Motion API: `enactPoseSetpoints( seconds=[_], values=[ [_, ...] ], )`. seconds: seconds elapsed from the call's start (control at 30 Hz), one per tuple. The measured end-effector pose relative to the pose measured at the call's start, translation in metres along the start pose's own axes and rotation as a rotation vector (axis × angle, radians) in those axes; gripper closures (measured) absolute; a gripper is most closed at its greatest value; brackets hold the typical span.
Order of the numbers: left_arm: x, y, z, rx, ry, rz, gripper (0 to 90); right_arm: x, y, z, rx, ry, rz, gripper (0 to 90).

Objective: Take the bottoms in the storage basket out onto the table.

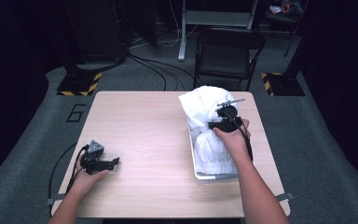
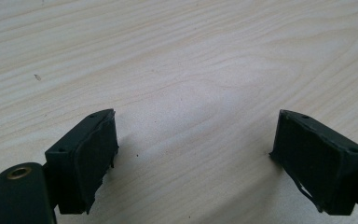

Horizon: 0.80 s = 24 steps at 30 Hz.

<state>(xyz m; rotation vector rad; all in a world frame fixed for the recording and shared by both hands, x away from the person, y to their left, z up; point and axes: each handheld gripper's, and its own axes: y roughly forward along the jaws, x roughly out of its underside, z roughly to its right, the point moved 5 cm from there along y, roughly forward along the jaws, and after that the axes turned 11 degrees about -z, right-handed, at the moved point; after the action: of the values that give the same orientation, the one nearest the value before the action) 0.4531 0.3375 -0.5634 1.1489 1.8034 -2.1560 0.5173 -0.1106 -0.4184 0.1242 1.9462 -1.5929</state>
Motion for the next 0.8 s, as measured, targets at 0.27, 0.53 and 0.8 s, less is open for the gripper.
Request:
enactPoseSetpoints(
  seconds=[0.27,0.53,0.8],
  values=[
    [0.000,0.000,0.000,0.000,0.001,0.001,13.4,-0.013,-0.025,0.002,0.000,-0.005,0.041,57.3],
    [0.000,0.000,0.000,-0.001,-0.001,0.000,13.4,-0.020,-0.038,-0.002,-0.003,-0.017,0.054,57.3],
    [0.000,0.000,0.000,0.000,0.000,0.000,13.4,-0.027,-0.050,-0.004,0.003,-0.031,0.076,57.2]
  ],
)
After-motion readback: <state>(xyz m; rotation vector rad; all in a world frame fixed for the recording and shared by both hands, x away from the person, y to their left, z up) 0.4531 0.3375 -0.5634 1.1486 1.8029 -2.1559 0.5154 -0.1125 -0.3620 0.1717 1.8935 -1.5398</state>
